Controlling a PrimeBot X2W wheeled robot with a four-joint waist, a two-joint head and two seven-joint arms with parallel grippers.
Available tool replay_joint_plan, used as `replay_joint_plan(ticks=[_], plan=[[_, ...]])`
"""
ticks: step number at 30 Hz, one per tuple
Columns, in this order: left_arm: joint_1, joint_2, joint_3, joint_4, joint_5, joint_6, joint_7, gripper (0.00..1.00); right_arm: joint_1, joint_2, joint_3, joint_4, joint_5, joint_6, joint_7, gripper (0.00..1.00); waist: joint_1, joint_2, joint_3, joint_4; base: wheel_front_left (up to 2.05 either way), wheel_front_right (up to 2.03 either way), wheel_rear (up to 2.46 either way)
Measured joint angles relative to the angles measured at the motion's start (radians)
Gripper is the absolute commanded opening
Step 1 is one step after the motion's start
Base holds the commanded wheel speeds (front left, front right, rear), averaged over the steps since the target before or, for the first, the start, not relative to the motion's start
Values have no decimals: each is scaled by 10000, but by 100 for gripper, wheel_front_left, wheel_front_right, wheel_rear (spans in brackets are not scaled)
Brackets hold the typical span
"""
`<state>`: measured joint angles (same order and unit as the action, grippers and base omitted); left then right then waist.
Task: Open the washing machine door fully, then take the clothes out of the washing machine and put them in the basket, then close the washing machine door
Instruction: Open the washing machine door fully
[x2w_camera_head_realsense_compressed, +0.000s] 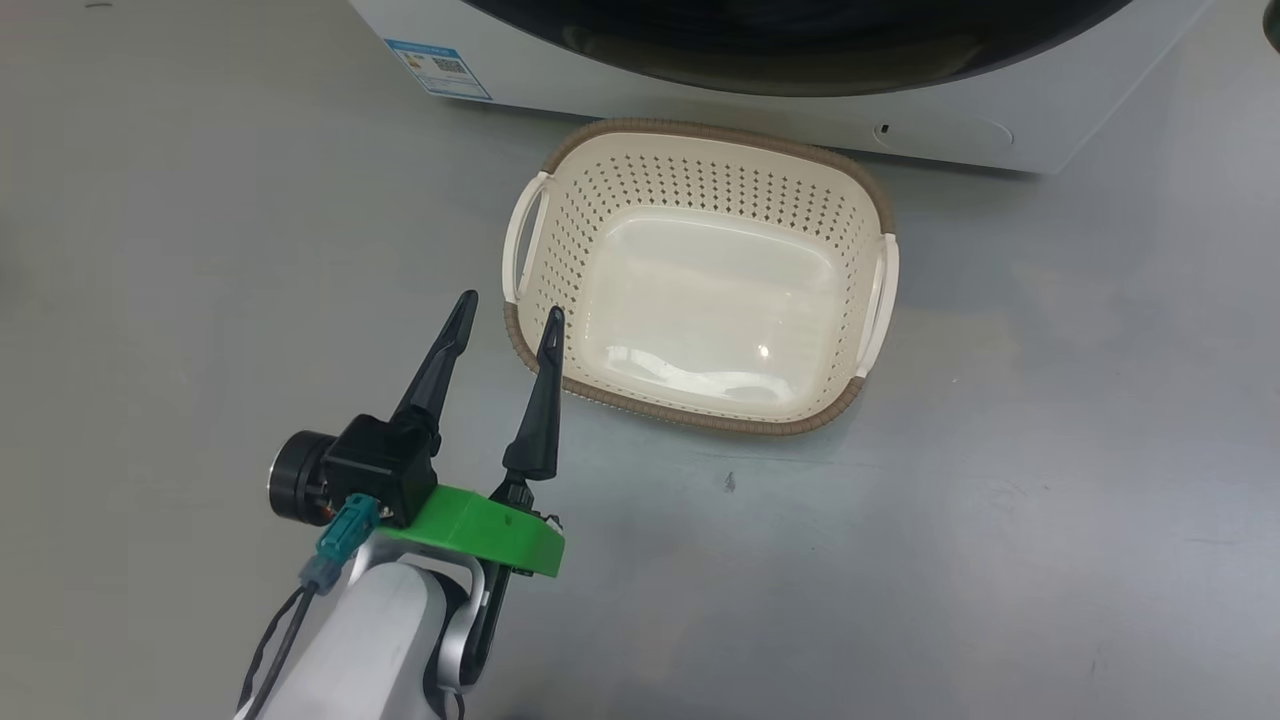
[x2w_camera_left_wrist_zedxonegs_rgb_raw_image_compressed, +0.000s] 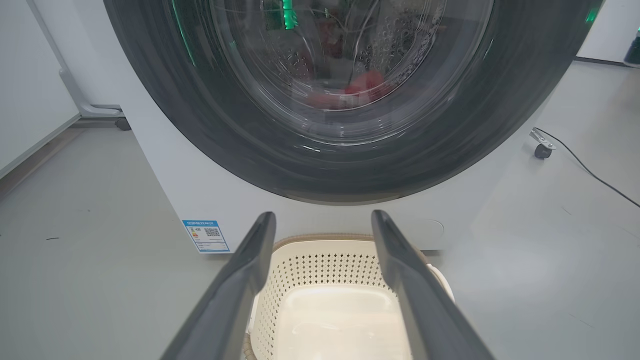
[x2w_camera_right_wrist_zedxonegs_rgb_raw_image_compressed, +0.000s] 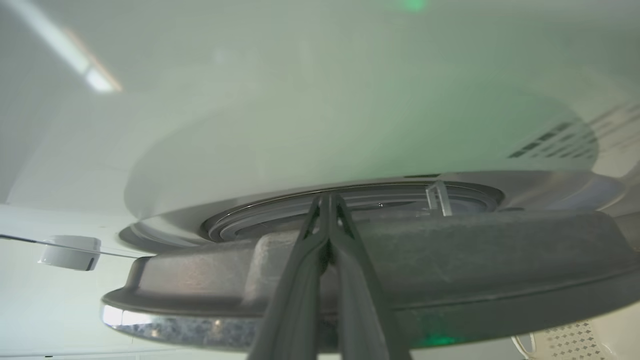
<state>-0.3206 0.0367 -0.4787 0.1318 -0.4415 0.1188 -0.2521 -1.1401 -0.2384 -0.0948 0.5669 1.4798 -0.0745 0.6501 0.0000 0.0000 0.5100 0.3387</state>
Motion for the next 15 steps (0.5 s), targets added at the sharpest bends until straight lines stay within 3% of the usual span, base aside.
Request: replay_joint_plan(ticks=[15], plan=[[-89, -2, 52, 12, -67, 2, 0, 100, -162, -234, 25, 374, 573, -86, 1185, 0, 0, 0, 27, -71, 0, 0, 0]])
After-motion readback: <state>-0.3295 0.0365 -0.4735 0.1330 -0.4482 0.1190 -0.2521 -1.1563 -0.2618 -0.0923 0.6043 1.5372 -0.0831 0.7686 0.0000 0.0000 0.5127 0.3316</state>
